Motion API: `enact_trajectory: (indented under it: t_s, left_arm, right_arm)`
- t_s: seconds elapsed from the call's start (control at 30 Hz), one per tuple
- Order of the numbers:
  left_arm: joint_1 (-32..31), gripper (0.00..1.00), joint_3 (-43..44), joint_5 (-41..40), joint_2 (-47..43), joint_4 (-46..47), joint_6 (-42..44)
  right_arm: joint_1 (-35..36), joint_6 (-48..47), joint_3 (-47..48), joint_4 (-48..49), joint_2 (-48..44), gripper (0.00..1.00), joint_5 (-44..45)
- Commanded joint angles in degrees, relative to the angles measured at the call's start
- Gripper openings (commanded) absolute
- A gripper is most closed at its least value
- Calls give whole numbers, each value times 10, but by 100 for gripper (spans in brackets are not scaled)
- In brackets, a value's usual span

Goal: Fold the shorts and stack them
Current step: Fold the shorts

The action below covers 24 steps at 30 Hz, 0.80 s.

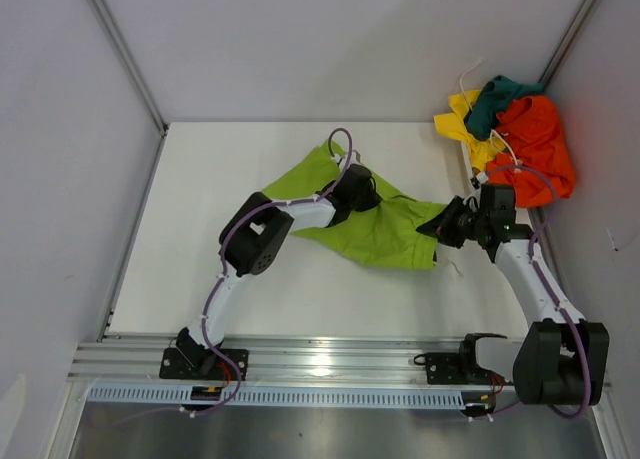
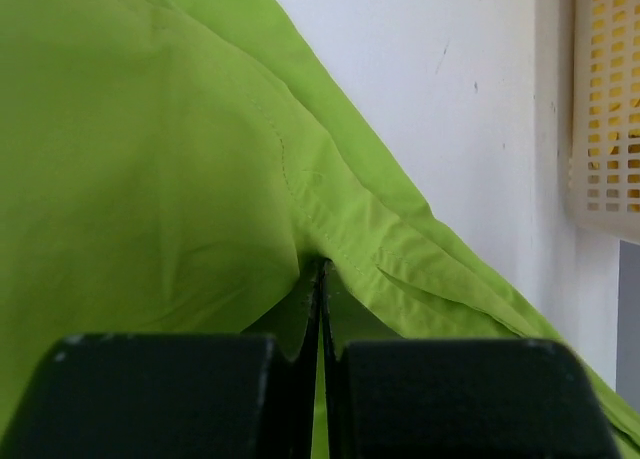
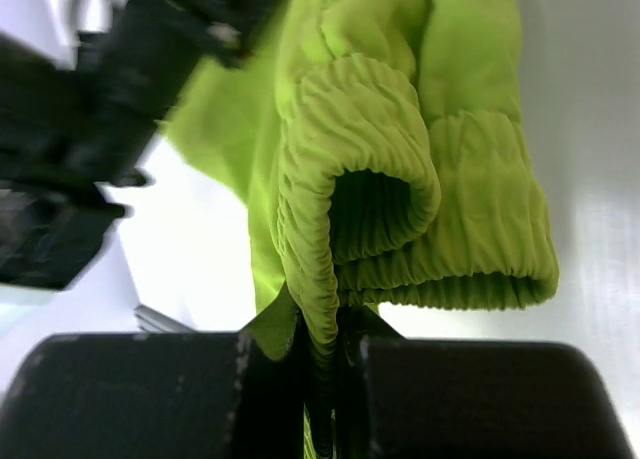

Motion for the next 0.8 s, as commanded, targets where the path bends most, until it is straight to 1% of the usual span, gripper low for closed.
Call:
enact_trajectory:
  t_s: [0.0, 0.07, 0.1, 0.13, 0.23, 0.33, 0.4, 0.5, 0.53, 0.6, 0.63, 0.73, 0.77]
  left_arm:
    - [-18, 0, 10, -26, -4, 15, -9]
    - [-28, 0, -19, -36, -14, 38, -11]
    - [-32, 0, -26, -40, -18, 45, -12]
    - [-35, 0, -34, -49, -27, 51, -15]
    - [-43, 0, -84, -54, -43, 90, -21]
    - [-41, 1, -114, -53, -74, 107, -20]
    - [-37, 2, -122, -55, -104, 98, -10]
    - [-28, 16, -139, -52, -151, 91, 7]
    - [-25, 25, -152, -48, -163, 93, 12]
    - [-13, 37, -166, -28, -197, 95, 19]
    - [-8, 45, -177, -22, -208, 94, 25]
    - [8, 55, -200, -6, -257, 91, 41]
    - [16, 55, -222, -4, -269, 87, 47]
  right_arm:
    - [11, 49, 48, -41, -26, 0, -23]
    - [13, 57, 62, -42, -16, 0, -24]
    - [28, 58, 77, -45, -11, 0, -25]
    - [29, 59, 83, -45, -6, 0, -27]
    - [32, 56, 108, -56, 10, 0, -34]
    - [26, 28, 126, -89, 17, 0, -25]
    - [19, 4, 130, -111, 24, 0, -37]
    - [-3, -26, 132, -136, 27, 0, -45]
    - [-7, -32, 132, -139, 26, 0, -45]
    - [-16, -42, 128, -148, 24, 0, -45]
    - [-19, -51, 127, -151, 24, 0, -45]
    - [-24, -72, 126, -160, 32, 0, -45]
    - [-25, -79, 127, -160, 35, 0, -45]
